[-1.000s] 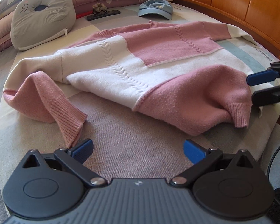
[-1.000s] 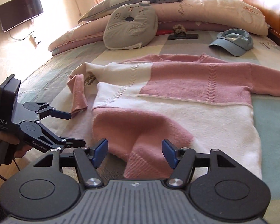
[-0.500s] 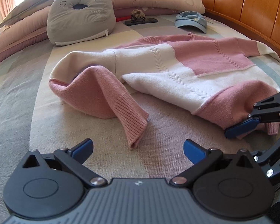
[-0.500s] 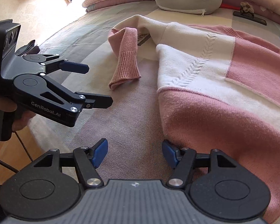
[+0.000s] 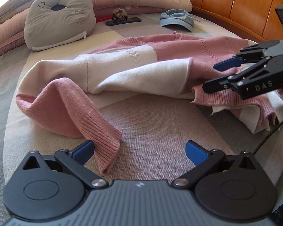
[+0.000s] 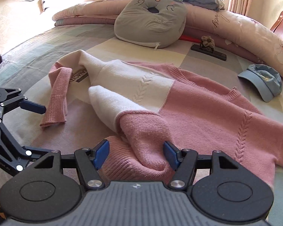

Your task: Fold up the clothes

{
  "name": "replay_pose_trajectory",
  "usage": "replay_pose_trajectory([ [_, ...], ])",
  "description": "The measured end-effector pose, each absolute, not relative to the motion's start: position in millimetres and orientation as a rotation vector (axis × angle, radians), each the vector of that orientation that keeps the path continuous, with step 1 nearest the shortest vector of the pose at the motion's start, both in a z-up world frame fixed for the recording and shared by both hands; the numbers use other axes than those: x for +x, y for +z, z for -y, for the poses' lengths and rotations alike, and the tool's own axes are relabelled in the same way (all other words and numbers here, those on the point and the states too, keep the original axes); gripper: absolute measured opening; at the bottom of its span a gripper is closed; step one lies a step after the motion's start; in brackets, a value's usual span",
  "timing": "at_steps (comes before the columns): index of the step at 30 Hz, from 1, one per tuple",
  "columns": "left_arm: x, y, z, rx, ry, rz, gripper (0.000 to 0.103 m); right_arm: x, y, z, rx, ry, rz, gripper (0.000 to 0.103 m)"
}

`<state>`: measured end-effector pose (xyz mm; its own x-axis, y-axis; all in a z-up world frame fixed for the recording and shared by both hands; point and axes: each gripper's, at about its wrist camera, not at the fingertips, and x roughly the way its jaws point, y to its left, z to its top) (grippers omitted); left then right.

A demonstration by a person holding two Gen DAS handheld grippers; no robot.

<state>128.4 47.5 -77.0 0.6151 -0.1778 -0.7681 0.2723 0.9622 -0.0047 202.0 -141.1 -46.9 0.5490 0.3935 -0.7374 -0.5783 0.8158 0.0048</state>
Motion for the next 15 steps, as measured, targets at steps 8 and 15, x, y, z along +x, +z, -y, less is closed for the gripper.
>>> replay_pose_trajectory([
  [8, 132, -78, -48, 0.119, -0.257, -0.879, 0.103, 241, -59, 177, -0.14, 0.471, -0.835, 0.07],
  [15, 127, -76, -46, 0.117, -0.275, -0.869, 0.103, 229, -45, 204, -0.203, 0.406, -0.814, 0.072],
])
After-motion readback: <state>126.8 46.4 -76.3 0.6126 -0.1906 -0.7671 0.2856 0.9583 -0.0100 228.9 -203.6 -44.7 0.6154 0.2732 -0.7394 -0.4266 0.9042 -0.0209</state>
